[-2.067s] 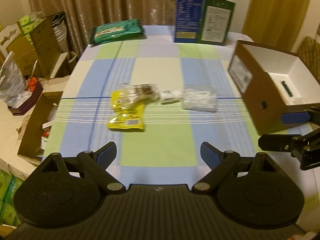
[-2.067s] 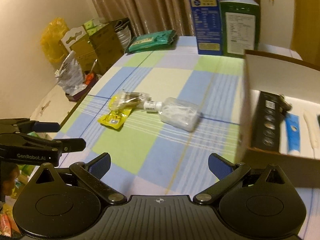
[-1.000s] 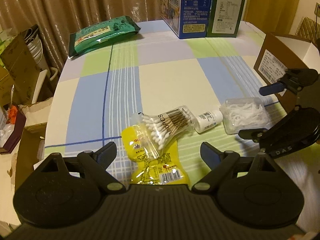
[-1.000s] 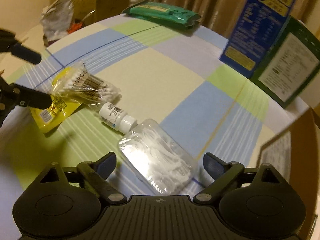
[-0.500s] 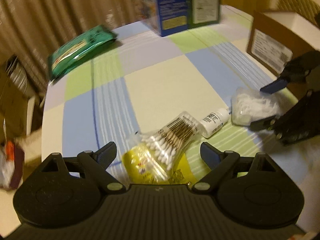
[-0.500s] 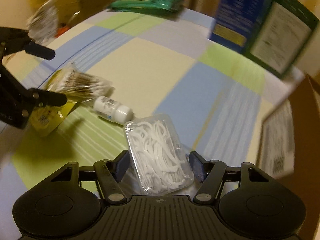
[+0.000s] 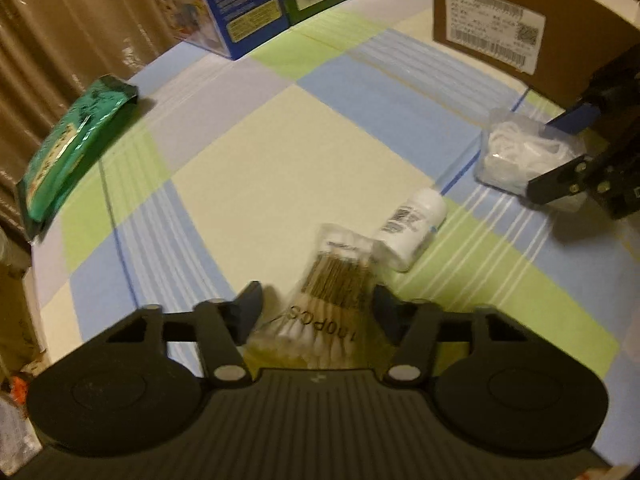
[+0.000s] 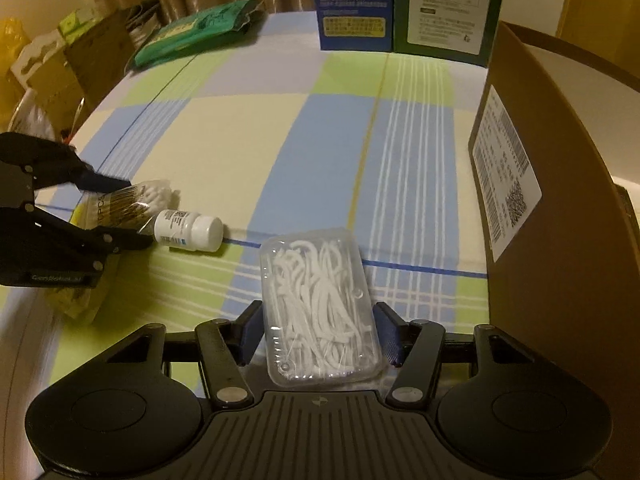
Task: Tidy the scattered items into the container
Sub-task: 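Grasp the cotton-swab pack with the left gripper while right grasps the clear floss box, then carry the swab pack and floss box over the cardboard box with both grippers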
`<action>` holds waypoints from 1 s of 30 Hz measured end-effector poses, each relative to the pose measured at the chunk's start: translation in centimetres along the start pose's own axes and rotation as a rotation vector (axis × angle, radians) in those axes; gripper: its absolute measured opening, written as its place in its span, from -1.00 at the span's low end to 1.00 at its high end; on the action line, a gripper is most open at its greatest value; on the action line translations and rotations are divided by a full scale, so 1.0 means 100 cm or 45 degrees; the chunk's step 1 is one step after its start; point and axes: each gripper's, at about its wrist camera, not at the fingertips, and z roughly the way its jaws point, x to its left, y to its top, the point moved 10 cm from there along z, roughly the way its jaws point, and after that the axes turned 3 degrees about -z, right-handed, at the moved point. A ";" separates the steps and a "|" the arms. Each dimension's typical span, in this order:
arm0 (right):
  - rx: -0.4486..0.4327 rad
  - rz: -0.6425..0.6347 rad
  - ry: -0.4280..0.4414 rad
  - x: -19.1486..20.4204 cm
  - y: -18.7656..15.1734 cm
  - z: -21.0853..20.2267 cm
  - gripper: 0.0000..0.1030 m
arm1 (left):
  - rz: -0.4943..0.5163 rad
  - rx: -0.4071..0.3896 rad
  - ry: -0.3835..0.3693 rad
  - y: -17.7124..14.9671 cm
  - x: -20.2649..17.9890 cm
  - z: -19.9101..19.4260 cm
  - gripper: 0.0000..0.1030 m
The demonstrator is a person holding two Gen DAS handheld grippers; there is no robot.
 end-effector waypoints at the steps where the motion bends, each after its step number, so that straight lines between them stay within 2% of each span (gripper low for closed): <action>1: -0.002 -0.004 0.002 0.000 0.000 0.000 0.09 | -0.002 -0.002 -0.013 0.001 0.000 0.000 -0.29; 3: -0.008 0.000 0.012 0.000 -0.001 -0.001 0.09 | 0.005 -0.002 -0.012 0.003 -0.002 0.001 -0.47; 6: -0.022 0.018 0.023 -0.001 -0.001 0.001 0.09 | 0.010 -0.010 -0.011 0.005 -0.006 -0.001 -0.59; 10: -0.024 -0.011 0.013 0.002 -0.003 -0.001 0.08 | -0.053 -0.021 0.027 0.007 -0.005 -0.010 -0.61; 17: -0.026 -0.014 0.060 0.011 -0.010 -0.012 0.07 | -0.214 -0.062 0.071 0.005 -0.005 -0.041 -0.62; 22: -0.046 -0.028 0.098 0.018 -0.015 -0.031 0.07 | -0.363 -0.058 0.067 -0.010 -0.013 -0.065 -0.62; 30: -0.075 -0.048 0.198 0.027 -0.031 -0.076 0.07 | -0.510 -0.072 0.031 -0.027 -0.051 -0.107 -0.62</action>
